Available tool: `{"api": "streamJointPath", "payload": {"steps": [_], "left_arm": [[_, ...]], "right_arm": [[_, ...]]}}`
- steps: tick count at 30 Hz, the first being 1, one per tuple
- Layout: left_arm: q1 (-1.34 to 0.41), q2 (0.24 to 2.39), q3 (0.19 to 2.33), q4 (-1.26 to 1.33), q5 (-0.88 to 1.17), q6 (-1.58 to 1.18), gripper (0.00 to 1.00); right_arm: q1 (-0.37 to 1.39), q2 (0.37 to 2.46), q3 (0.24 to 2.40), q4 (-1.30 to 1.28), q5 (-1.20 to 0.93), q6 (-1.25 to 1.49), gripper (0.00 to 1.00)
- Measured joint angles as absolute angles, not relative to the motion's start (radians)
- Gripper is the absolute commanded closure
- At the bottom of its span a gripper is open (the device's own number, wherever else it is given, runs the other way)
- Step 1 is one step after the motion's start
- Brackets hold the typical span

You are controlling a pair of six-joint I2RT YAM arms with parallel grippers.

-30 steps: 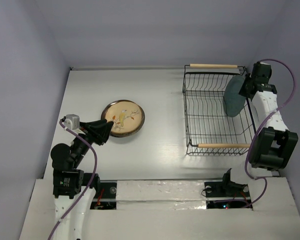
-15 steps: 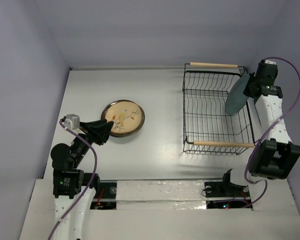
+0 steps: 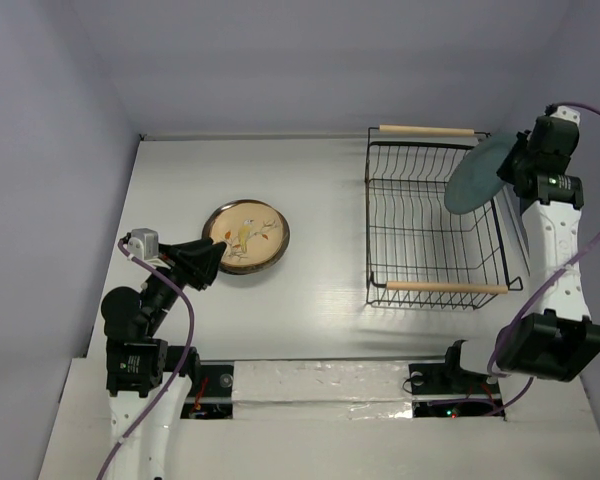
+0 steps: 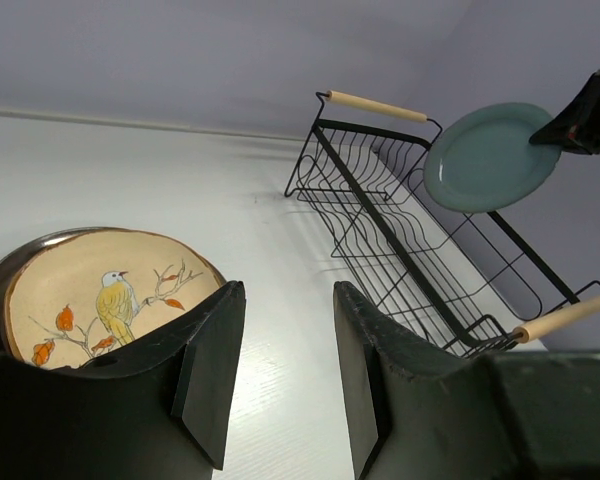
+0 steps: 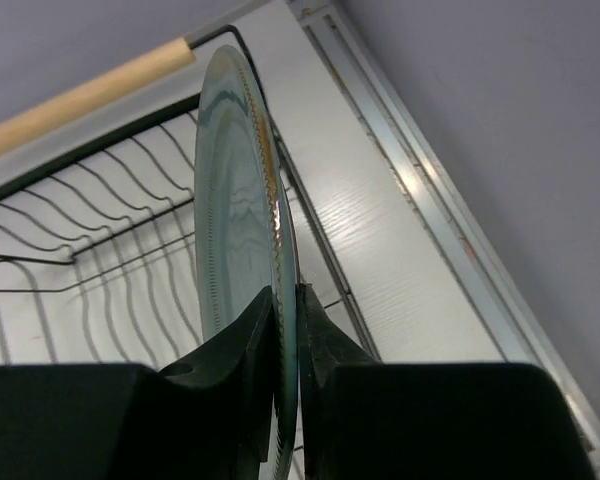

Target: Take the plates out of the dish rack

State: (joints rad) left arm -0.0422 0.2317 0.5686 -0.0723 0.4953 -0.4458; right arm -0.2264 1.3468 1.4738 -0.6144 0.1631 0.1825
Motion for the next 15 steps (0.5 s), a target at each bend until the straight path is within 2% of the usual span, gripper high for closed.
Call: {"api": "streamJointPath", "payload": {"steps": [10, 15], "left_arm": [[-0.042, 0.232, 0.569, -0.072, 0.495, -0.446, 0.63], [-0.042, 0.232, 0.569, -0.072, 0.495, -0.446, 0.63]], "right_arm": [[-0.223, 1.153, 1.41, -0.532, -0.076, 0.419, 1.0], [-0.093, 1.1, 1.357, -0.421, -0.15, 0.525, 1.0]]}}
